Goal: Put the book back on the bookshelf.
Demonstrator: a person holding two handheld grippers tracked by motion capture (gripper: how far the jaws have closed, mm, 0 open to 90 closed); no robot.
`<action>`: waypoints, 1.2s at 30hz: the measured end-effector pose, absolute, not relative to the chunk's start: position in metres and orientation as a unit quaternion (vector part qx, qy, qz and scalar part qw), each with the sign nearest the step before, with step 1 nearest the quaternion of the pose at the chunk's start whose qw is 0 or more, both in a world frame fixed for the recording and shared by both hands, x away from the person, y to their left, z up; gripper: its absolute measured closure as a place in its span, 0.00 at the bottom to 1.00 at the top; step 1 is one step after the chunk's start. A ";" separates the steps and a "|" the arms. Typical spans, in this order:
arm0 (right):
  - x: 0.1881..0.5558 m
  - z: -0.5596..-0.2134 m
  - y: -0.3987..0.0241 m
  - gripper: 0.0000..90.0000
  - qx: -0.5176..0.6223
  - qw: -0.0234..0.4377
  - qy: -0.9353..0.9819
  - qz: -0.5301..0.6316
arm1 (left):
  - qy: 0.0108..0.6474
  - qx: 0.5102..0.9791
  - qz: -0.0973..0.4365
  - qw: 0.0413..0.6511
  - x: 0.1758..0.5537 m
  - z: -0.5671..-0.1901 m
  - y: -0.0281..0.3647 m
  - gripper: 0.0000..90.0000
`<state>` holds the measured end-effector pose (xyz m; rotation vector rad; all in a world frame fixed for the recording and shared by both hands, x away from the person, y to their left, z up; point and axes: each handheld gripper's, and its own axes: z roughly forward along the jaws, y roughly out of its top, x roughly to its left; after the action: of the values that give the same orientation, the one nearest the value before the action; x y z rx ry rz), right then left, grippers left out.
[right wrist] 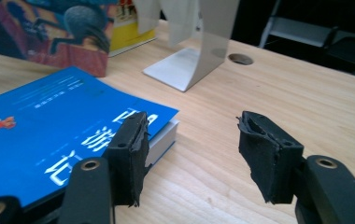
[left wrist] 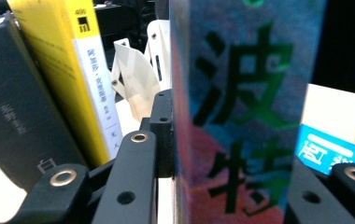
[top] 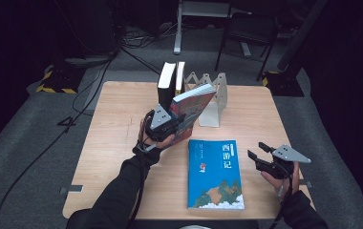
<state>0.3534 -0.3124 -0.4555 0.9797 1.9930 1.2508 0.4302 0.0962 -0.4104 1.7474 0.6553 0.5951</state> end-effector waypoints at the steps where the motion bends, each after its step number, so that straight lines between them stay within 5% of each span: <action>1: 0.353 -0.456 -0.312 0.48 0.368 0.292 0.748 0.469 | 0.278 0.741 0.252 0.558 0.430 -0.410 0.096 0.81; 36: 0.359 -0.466 -0.304 0.45 0.356 0.264 0.788 0.427 | 0.271 0.717 0.244 0.594 0.417 -0.387 0.131 0.78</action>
<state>0.3589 -0.3039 -0.4656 0.9625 2.1301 1.1556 0.4168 0.1305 -0.3871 1.6676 0.6304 0.5660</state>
